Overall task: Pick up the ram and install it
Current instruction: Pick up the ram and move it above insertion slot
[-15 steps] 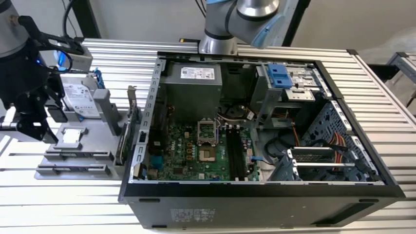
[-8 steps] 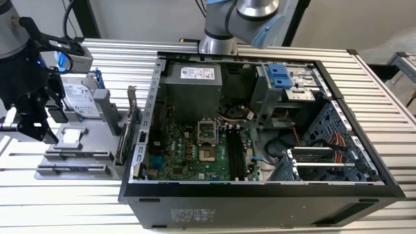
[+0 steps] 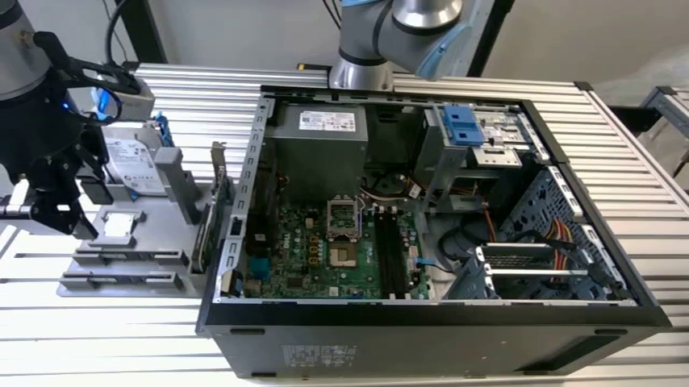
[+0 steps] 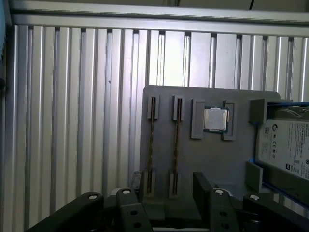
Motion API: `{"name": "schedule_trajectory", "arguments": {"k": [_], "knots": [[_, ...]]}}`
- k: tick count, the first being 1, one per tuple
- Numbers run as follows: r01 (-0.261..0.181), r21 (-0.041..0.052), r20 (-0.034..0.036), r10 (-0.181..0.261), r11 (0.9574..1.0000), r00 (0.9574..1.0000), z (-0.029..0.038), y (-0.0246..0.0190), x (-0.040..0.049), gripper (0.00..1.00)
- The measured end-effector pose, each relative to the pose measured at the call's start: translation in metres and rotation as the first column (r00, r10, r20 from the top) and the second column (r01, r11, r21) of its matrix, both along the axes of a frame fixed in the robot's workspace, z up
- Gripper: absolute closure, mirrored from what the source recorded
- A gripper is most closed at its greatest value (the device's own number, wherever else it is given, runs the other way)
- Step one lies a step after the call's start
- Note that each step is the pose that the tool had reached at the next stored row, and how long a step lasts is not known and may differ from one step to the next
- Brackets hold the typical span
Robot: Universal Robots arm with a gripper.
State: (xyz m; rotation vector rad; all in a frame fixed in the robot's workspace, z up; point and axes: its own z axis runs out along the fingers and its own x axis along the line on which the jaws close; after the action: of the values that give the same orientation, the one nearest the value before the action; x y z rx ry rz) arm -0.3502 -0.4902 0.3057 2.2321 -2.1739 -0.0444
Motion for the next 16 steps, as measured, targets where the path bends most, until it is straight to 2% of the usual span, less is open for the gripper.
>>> {"name": "schedule_trajectory", "arguments": {"k": [16], "knots": [[0.0,-0.0007,-0.0002,0.0,1.0,1.0,-0.0071,-0.0005,-0.0001,0.0]]}}
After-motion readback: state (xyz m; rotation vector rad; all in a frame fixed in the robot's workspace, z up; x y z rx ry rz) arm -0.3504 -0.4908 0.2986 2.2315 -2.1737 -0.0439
